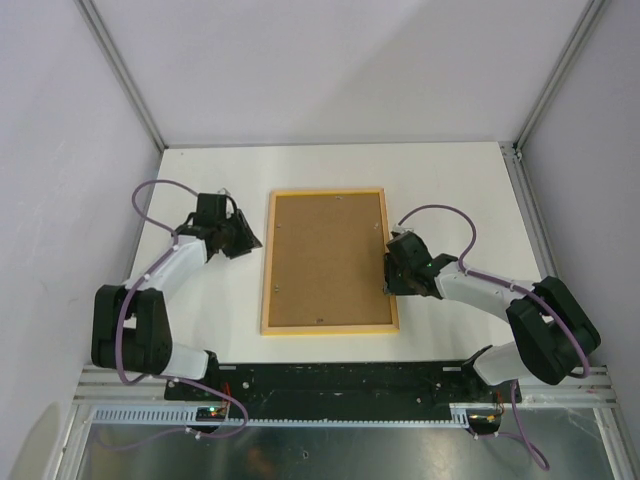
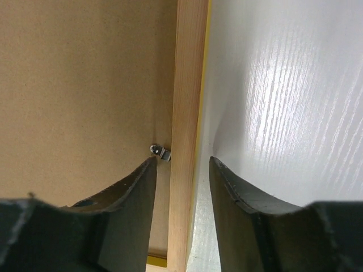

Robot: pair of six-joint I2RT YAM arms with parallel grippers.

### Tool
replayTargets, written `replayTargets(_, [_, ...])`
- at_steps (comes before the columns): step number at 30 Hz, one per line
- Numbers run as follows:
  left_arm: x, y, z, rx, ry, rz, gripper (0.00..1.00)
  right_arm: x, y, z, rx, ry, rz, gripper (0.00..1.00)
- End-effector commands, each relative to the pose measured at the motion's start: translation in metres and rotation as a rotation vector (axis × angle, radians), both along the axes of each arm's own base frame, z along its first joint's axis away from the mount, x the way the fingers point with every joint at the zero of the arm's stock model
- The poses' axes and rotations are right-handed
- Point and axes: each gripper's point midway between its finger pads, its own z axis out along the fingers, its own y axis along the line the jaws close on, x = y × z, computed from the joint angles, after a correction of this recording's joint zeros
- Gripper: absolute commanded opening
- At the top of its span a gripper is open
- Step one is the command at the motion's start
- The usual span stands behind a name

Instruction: Put the photo into the frame

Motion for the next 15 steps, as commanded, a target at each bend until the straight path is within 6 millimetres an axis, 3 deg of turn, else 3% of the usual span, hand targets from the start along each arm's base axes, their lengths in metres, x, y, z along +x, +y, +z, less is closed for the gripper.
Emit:
replayTargets(1, [-0.018,0.001,0.000,0.058,-0.011,-0.021,0.44,0.003,0.004,0.006,0.027,-0.020,0.011,0.51])
replayTargets(10, [-0.035,-0.010,-0.004,0.152,-0.032,-0.029,0.75,0.016,0.001,0.031,0.062,-0.094,-0.030,0.65])
replayTargets(15, [-0.043,-0.022,-0.010,0.196,-0.029,-0.068,0.83,0.024,0.001,0.042,0.102,-0.125,-0.047,0.71])
